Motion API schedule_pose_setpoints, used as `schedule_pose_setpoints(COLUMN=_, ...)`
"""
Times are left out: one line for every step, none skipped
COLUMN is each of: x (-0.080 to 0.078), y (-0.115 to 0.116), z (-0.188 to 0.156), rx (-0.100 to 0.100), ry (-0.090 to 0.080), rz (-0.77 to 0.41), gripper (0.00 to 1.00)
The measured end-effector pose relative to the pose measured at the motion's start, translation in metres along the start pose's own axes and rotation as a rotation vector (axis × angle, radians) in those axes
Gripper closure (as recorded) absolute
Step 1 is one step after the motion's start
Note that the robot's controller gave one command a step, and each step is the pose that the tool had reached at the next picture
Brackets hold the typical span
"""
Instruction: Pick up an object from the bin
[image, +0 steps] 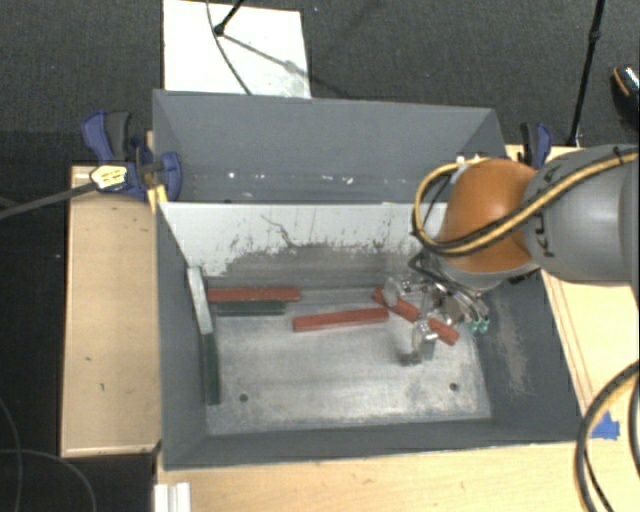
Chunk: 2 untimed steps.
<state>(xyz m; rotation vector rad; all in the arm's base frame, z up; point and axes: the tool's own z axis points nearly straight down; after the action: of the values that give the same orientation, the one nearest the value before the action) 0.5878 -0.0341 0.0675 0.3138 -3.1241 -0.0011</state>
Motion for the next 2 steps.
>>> schedule_pose_setpoints(x=-0.0117, y=0.0777, z=-0.0087, rx=-0.004, ry=-0.001, rz=0.052, gripper=0.0)
schedule_pose_setpoints(x=-0.0106, y=0.0718, z=-0.0081, rx=0.0, ry=0.0, rz=0.058, gripper=1.0)
